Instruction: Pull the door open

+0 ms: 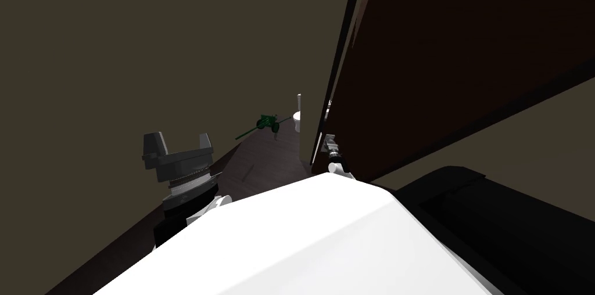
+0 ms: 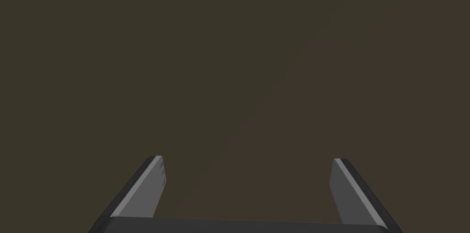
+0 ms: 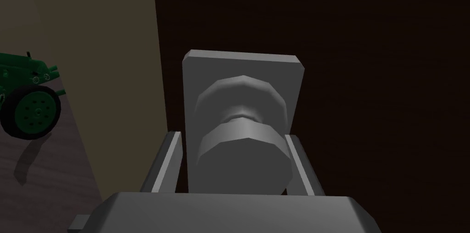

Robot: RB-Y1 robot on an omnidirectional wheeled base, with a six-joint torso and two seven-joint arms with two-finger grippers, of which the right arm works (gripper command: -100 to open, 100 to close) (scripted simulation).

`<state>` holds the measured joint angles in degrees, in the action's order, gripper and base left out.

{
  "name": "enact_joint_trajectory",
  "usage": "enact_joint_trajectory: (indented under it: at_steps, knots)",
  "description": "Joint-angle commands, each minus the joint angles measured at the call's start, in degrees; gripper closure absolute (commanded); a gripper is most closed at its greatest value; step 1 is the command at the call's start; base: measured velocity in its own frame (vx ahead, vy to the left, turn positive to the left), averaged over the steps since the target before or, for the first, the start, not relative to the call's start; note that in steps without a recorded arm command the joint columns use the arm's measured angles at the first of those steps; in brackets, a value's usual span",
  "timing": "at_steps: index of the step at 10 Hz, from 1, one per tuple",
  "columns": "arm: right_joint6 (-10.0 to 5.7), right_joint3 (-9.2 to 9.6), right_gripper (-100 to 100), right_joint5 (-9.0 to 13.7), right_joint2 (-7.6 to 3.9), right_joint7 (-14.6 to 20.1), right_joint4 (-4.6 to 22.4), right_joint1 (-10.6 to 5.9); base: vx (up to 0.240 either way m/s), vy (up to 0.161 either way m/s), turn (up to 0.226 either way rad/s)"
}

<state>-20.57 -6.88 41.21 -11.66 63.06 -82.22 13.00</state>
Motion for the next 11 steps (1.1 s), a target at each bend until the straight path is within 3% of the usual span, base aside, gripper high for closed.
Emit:
enact_joint_trajectory:
  at_steps: [1, 5, 11]
  knots:
    - [0.13, 0.14, 100, 0.0, 0.11, -0.1, -0.1, 0.00, -0.017, -0.006, -0.017]
    - [0.13, 0.14, 100, 0.0, 0.11, -0.1, -0.1, 0.00, -0.007, 0.001, 0.005]
    - [-0.74, 3.20, 100, 0.4, -4.21, 4.1, -0.8, 1.84, -0.205, -0.034, 0.153]
